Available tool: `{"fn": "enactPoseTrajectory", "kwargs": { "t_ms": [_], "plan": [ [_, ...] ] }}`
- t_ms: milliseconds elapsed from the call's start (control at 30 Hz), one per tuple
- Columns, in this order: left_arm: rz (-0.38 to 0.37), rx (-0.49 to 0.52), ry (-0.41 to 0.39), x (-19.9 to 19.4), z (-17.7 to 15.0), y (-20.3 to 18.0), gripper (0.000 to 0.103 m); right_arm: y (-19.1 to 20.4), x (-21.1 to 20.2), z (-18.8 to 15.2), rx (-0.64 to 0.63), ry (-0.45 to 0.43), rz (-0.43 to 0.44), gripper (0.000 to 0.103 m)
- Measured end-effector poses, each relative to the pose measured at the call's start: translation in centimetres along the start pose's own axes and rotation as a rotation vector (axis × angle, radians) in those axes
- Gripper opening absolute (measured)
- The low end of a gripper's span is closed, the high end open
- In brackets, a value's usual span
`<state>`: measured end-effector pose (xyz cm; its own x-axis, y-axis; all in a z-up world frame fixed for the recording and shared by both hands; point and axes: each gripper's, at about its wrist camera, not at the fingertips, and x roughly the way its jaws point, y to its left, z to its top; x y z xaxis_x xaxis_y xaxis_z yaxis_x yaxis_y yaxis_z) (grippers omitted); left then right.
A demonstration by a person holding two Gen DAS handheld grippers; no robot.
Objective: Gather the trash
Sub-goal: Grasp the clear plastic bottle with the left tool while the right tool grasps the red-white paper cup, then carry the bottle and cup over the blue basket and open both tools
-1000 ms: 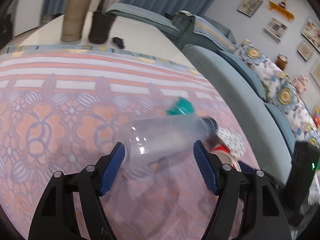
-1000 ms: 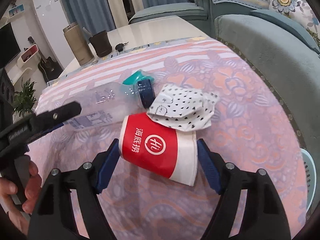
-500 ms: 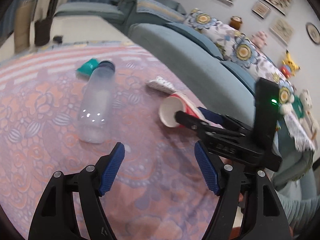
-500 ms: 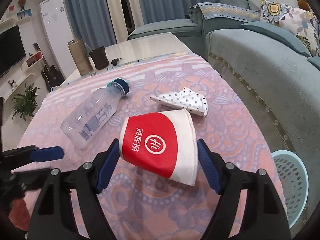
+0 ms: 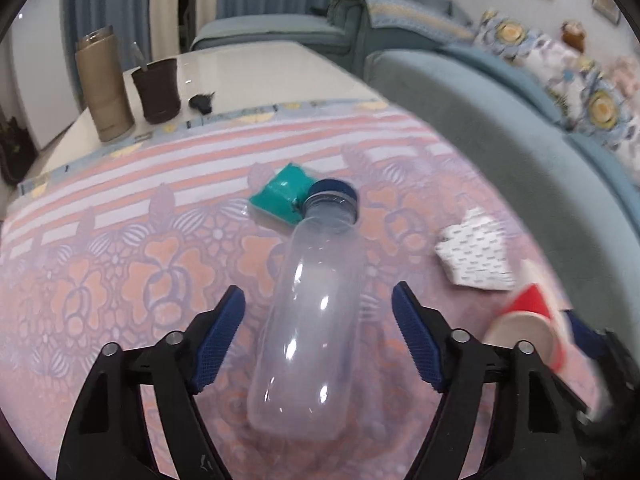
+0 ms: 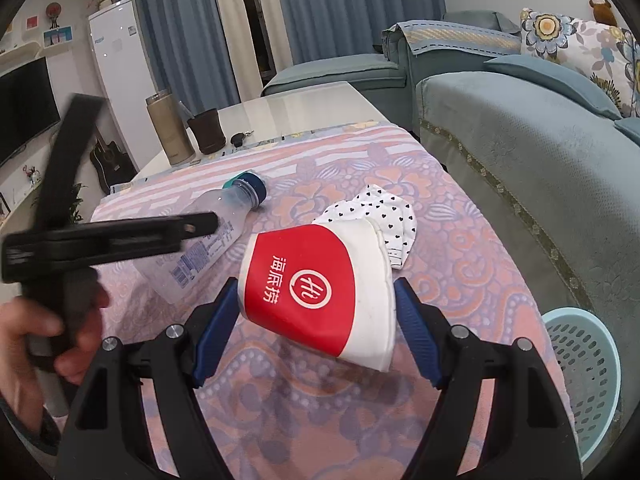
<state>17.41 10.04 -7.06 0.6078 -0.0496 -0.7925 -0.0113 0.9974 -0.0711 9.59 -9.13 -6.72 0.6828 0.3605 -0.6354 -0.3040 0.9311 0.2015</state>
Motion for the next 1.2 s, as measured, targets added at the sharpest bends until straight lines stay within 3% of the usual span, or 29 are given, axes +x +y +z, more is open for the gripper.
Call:
{"fn": "enactPoseTrajectory", "kwargs": {
  "t_ms": [133,233,567,700,933,1067,1200],
  "plan": [
    [0.047,0.046,0.042,1.5,0.3,-0.9,0.054,-0.1,-0.1,-0.1,0.001,-0.004,0.004,0.073],
    [0.067,0.067,0.023,1.6,-0.2,-1.0,0.046,-0.1,-0.2,-0.1,-0.002,-0.006,0.002,0.073],
    [-0.149,-0.034,-0.073,-4.6,-5.9,-0.7,0.045,-0.9,-3.5,-1.9,-0.024,-0.008,-0.021,0.073],
    [-0.246,-0.053,-0.113,-6.9,-6.5,-1.6,0.045,-2.0,-5.2,-2.1,-0.005,-0.008,-0.044,0.073],
    [-0.365,0.001,-0.229,-12.1,-4.5,-6.6,0.045,-5.1,-11.0,-0.5,0.063,-0.091,-0.107,0.073],
    [-0.424,0.090,-0.293,-15.0,-2.7,-11.7,0.045,-8.3,-14.3,0.6,0.114,-0.159,-0.171,0.073],
    [-0.470,0.167,-0.301,-15.7,-1.7,-16.8,0.045,-12.8,-16.2,0.4,0.197,-0.182,-0.237,0.073]
  ]
}}
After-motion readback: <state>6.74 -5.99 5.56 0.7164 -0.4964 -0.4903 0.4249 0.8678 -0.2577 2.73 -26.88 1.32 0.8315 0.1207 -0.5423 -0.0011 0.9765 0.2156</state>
